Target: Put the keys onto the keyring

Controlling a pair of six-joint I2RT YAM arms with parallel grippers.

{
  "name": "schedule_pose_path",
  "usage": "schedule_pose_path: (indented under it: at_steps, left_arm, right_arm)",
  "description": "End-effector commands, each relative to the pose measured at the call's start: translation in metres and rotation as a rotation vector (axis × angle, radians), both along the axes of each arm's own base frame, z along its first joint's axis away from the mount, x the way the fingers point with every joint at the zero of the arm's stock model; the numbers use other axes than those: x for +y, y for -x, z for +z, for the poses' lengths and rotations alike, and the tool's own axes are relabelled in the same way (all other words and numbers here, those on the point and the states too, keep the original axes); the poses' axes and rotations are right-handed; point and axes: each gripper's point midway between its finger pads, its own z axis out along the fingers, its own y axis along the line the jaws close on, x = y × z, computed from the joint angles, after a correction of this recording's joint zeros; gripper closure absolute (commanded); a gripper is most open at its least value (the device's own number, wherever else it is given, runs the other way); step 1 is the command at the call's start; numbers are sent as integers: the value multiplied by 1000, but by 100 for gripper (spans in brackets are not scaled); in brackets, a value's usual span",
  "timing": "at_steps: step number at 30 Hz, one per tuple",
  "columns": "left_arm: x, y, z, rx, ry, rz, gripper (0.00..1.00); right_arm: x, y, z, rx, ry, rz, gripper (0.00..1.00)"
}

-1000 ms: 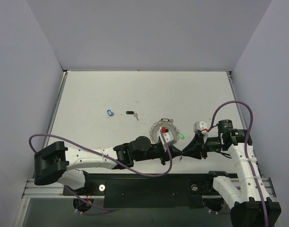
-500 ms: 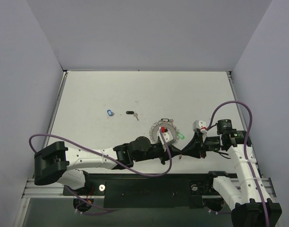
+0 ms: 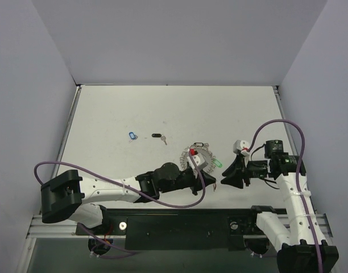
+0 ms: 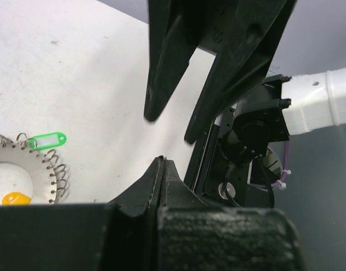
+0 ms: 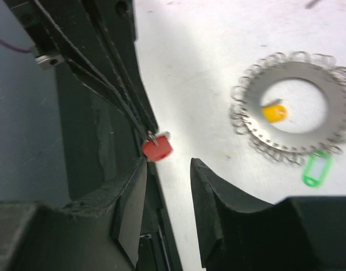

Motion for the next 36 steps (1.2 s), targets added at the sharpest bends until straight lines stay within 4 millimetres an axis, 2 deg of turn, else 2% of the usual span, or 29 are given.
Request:
schedule_pose_path:
  at_steps: [1, 4, 7, 8, 9, 10, 11, 12, 13, 14, 15, 16, 17, 18, 19, 20, 21, 25, 28, 36]
  left_arm:
    - [-2, -7, 0, 105, -1, 19, 100]
    - [-11, -7, -25, 192, -93, 4, 100]
    - [-34, -12, -38, 250, -177, -2, 100]
    - [-45, -14, -26, 254, -155, -12, 100]
    - [-51, -15, -40, 273, -187, -10, 100]
    - [-63, -18, -26, 271, -161, -16, 100]
    - [-71, -19, -38, 287, -183, -15, 100]
    - [-82, -22, -30, 283, -165, -21, 100]
    - [-89, -25, -41, 298, -187, -15, 100]
    - [-99, -30, -33, 298, -168, -8, 100]
    - [-104, -32, -51, 327, -200, 5, 100]
    - [-112, -36, -47, 331, -186, 13, 100]
    - [-116, -37, -66, 366, -211, 25, 100]
    - [-122, -41, -66, 380, -207, 40, 100]
    - [-124, -43, -87, 430, -236, 61, 100]
    - [-129, -45, -88, 450, -246, 71, 100]
    - [-131, -46, -106, 487, -276, 91, 100]
    - [-129, -52, -135, 526, -350, 162, 100]
    - [-123, -54, -145, 530, -393, 191, 100]
    - [-108, -50, -153, 490, -441, 169, 100]
  right_arm:
    - [-27, -29, 12, 32, 65, -196, 66]
    - [-50, -45, 11, 109, 104, -353, 64]
    - [-79, -61, 6, 206, 108, -534, 61]
    - [-84, -63, 6, 229, 96, -569, 61]
    - [-95, -67, 5, 246, 88, -626, 60]
    - [-106, -69, 2, 262, 94, -685, 59]
    - [-111, -70, 1, 272, 98, -707, 59]
    - [-120, -71, -2, 278, 103, -751, 58]
    - [-123, -71, -3, 287, 99, -767, 58]
    - [-129, -72, -3, 293, 87, -806, 58]
    - [-132, -72, -4, 303, 75, -825, 58]
    - [-137, -72, -4, 316, 62, -855, 58]
    - [-139, -72, -7, 334, 53, -870, 57]
    - [-144, -72, -7, 343, 48, -892, 57]
    - [-145, -72, -8, 348, 45, -901, 58]
    - [-148, -71, -10, 356, 45, -911, 57]
    - [-148, -71, -11, 361, 43, -911, 57]
    - [-146, -70, -11, 343, 43, -905, 57]
    - [-146, -70, -13, 350, 42, -902, 57]
    - [-144, -69, -18, 370, 38, -889, 57]
